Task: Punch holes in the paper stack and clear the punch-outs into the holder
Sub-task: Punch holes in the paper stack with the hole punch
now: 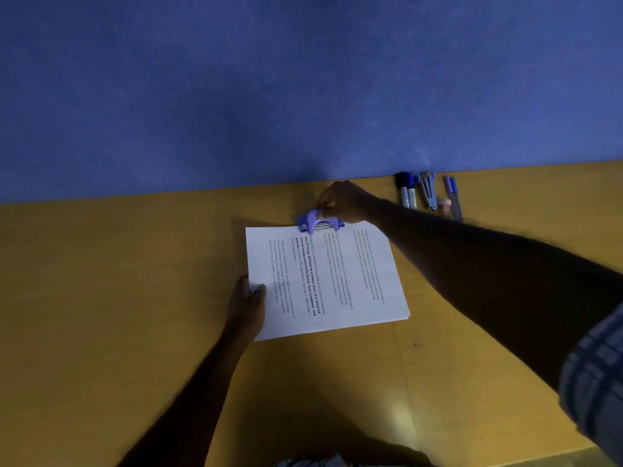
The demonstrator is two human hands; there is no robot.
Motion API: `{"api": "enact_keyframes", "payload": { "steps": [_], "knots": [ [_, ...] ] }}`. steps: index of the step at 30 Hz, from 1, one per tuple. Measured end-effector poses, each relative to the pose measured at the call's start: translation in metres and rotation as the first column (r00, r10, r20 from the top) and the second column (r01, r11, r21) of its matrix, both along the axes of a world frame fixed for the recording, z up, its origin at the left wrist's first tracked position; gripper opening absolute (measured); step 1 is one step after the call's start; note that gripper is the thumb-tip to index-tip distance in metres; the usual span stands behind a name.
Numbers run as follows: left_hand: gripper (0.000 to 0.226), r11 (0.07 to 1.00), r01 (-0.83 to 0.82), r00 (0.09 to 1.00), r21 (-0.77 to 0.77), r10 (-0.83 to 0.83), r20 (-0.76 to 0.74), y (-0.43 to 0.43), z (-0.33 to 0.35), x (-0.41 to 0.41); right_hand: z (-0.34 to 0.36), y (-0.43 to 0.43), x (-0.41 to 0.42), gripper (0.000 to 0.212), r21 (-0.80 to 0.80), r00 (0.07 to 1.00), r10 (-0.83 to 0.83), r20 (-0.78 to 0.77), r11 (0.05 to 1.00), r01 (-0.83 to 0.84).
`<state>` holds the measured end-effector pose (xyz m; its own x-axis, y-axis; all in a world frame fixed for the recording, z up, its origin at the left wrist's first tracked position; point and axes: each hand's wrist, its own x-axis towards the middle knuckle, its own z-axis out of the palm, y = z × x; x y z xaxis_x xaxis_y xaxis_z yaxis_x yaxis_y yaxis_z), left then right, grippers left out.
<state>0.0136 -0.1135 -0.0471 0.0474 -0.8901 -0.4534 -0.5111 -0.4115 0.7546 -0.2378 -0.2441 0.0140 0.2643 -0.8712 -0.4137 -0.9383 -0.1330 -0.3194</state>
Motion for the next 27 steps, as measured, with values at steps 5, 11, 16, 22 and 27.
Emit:
{"api": "enact_keyframes", "payload": {
  "steps": [5, 11, 16, 22, 27],
  "knots": [
    [0.028, 1.0, 0.003, 1.0, 0.001, -0.003, 0.008, -0.001, -0.001, -0.001, -0.003, 0.0, -0.004, 0.033, 0.01, 0.999, -0.024, 0.046, 1.0, 0.024],
    [0.03, 1.0, -0.006, 1.0, 0.019, 0.006, 0.016, -0.002, -0.002, 0.0, -0.005, -0.008, -0.006, 0.032, 0.065, 0.995, -0.058, 0.08, 0.996, 0.053],
    [0.028, 1.0, 0.001, 1.0, 0.022, -0.001, -0.008, -0.002, -0.004, 0.0, -0.018, -0.015, -0.012, 0.045, 0.104, 0.986, -0.158, 0.056, 0.983, 0.152],
    [0.027, 1.0, 0.011, 0.999, 0.028, -0.01, -0.039, -0.001, -0.008, 0.003, -0.027, -0.029, -0.019, 0.053, 0.205, 0.971, -0.238, 0.027, 0.952, 0.228],
    [0.022, 1.0, 0.015, 0.999, 0.023, -0.014, -0.032, -0.001, -0.009, 0.003, -0.039, -0.029, -0.02, 0.051, 0.164, 0.985, -0.169, -0.013, 0.972, 0.169]
  ]
}}
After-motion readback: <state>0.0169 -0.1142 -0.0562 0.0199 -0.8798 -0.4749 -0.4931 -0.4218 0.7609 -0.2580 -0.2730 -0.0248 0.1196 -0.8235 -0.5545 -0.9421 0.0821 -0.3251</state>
